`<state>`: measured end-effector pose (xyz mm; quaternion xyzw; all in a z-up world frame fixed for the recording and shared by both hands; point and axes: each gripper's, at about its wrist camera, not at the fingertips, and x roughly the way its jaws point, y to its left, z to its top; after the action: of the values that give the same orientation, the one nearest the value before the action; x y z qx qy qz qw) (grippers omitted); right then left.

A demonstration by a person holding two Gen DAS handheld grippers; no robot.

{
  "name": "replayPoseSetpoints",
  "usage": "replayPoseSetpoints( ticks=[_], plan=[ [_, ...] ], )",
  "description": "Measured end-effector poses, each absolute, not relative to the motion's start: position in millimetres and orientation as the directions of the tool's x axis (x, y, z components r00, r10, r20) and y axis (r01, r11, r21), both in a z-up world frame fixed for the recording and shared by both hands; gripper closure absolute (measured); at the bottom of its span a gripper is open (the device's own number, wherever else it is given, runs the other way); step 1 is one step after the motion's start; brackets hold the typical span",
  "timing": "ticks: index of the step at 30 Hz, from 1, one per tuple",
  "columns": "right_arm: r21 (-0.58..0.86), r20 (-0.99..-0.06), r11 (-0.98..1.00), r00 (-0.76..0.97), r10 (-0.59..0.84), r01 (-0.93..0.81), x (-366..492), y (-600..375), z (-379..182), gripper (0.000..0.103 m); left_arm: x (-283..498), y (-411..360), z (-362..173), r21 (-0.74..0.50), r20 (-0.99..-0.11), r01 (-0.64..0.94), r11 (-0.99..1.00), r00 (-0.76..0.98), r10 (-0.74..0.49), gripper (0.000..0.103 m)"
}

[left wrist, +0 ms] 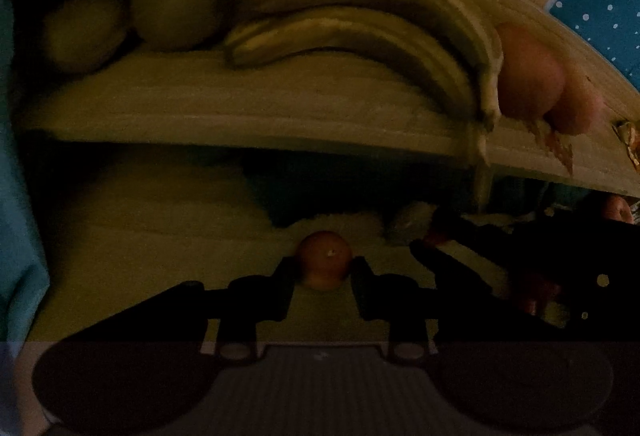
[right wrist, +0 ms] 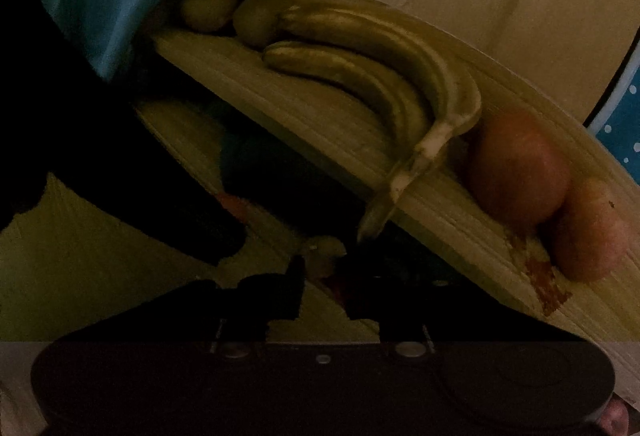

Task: Organize fruits
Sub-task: 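Grasp a mandarin with the left tool while the right tool grasps a brown kiwi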

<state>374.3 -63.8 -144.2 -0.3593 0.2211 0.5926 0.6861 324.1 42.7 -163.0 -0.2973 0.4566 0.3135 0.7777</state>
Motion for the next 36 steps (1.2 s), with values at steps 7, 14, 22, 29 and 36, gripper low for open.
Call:
replayPoseSetpoints(
  ticks=[7, 14, 22, 29, 36],
  plan=[
    [-0.243, -0.730, 0.051, 0.218, 0.647, -0.969, 376.5, -46.7, -145.3, 0.071, 306.6, 36.7, -158.7, -0.176, -0.892, -0.769, 0.615, 0.389, 0.230, 0.069],
    [-0.267, -0.748, -0.014, 0.198, 0.634, -0.963, 371.6, -38.1, -146.7, 0.068, 297.8, 30.9, -155.0, -0.175, -0.894, -0.787, 0.592, 0.379, 0.240, 0.069],
    [-0.266, -0.773, -0.067, 0.172, 0.610, -0.961, 357.0, -37.6, -150.3, 0.068, 299.8, 30.5, -152.4, -0.181, -0.893, -0.792, 0.583, 0.381, 0.241, 0.069],
    [-0.203, -0.773, 0.016, 0.171, 0.611, -0.979, 369.2, -29.2, -154.2, 0.070, 284.0, 31.9, -145.5, -0.187, -0.888, -0.800, 0.571, 0.385, 0.250, 0.069],
    [-0.132, -0.761, 0.061, 0.141, 0.633, -0.989, 372.7, -27.9, -154.8, 0.071, 270.0, 33.6, -144.9, -0.180, -0.894, -0.816, 0.550, 0.369, 0.255, 0.069]
  ],
)
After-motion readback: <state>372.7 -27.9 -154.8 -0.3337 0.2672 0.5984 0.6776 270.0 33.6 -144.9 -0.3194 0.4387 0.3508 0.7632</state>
